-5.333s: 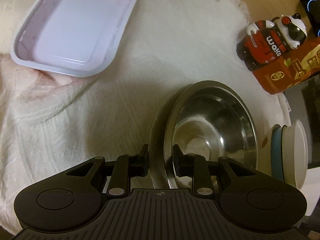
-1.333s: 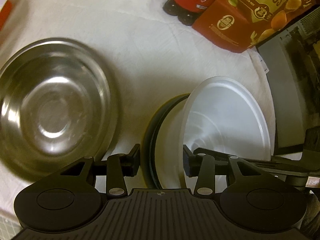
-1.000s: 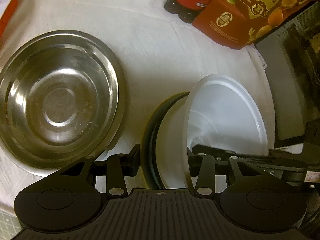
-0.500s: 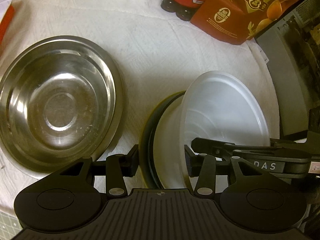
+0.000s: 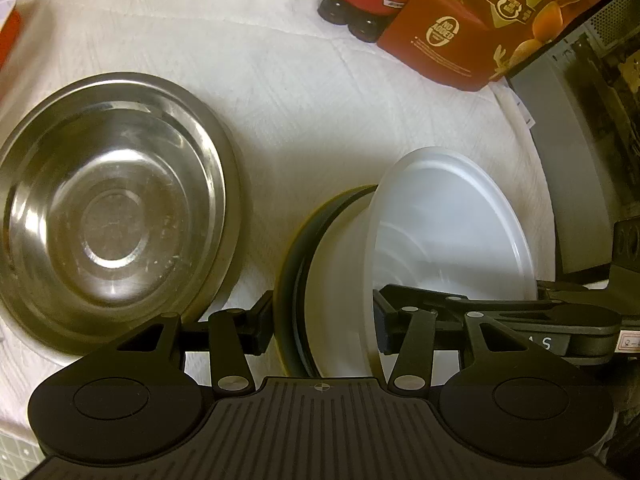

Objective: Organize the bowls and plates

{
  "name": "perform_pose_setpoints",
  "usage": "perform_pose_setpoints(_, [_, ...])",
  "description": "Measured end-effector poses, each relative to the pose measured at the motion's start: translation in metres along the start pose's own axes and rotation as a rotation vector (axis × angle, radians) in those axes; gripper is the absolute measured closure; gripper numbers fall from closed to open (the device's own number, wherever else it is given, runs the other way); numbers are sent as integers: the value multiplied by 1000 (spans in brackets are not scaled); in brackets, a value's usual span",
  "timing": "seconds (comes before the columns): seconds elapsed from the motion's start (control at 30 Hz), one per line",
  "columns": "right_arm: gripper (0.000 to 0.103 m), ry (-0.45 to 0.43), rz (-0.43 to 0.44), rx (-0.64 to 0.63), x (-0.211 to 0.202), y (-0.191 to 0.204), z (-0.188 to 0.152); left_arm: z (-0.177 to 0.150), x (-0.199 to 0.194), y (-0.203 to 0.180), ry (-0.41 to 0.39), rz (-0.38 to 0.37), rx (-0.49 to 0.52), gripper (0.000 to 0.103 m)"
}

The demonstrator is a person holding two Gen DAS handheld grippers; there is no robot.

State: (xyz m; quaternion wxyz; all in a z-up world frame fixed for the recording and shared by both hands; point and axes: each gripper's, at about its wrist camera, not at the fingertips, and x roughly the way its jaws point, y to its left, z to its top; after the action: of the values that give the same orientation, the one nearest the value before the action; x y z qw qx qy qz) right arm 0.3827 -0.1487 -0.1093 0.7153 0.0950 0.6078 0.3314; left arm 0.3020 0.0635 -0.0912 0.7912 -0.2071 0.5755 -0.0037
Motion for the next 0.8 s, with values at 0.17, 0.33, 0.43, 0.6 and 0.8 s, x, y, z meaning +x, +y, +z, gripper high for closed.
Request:
perform_pose_setpoints(0.17, [38,8,-10,4,0,1,0,-2,-2,-2,6,-4,8,51])
perform_pose_setpoints(0.33, [38,10,-16,-13,-5,5,-2,-7,-5,2,15,-20,0,51])
perform_pose_setpoints(0.43, [38,1,-18,-29,-6,6,0,-9,-6,5,13,-35,-17,51])
perform_pose_setpoints(0.6, [37,-4,-38,-50,-3,6,2,-6,-5,7,13,-45,-26,51])
perform_pose_setpoints(0.8, [37,5,-7,-21,0,2,1,-5,-1,5,16,-37,-18,48])
